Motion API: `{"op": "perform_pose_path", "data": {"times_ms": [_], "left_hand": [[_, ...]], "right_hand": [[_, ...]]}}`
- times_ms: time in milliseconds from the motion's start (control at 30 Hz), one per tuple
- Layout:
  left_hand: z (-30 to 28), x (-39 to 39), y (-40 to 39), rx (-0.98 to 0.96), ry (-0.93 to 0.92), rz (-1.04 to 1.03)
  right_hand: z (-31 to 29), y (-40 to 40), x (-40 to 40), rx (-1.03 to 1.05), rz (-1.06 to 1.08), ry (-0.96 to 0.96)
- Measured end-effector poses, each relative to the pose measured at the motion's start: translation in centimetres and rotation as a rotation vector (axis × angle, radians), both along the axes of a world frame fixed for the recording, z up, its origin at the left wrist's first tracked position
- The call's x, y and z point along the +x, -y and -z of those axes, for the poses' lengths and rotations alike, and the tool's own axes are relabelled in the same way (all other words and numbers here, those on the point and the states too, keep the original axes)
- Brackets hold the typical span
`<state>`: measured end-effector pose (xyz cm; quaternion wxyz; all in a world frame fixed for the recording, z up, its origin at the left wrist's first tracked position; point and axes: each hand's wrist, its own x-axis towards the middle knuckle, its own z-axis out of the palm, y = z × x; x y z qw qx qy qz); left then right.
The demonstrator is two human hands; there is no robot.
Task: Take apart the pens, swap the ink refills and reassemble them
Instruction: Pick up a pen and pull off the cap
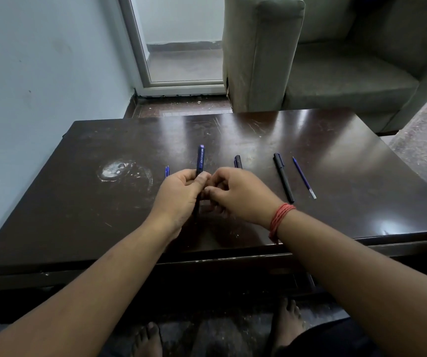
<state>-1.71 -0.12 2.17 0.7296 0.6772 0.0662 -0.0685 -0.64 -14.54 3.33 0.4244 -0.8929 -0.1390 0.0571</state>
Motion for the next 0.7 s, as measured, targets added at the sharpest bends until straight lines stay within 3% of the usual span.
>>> {"op": "perform_pose_path", "data": {"times_ms": [100, 167, 267, 400, 700], "left_hand": [[0.3, 0.3, -0.7, 0.594, 0.286, 0.054], [0.3, 0.0, -0.5, 0.768, 0.403, 0.087], [0.5, -0.2, -0.3, 0.837, 0.498, 0.139], [0.7, 0.0, -0.4, 0.925, 0.511, 0.182], [-0.3, 0.4, 0.3, 0.765, 0.334, 0.251]], "right_hand": [[-0.7, 0.9, 0.5, 0.258, 0.122, -0.065], [-0.9, 1.2, 0.7, 0.470, 0.173, -0.180], [-0.5, 1.0, 0.5, 0.560, 0.142, -0.282], [-0.2, 1.3, 0.9, 0.541, 0.108, -0.265], [-0.6, 1.4, 1.1, 0.512, 0.124, -0.173]]}}
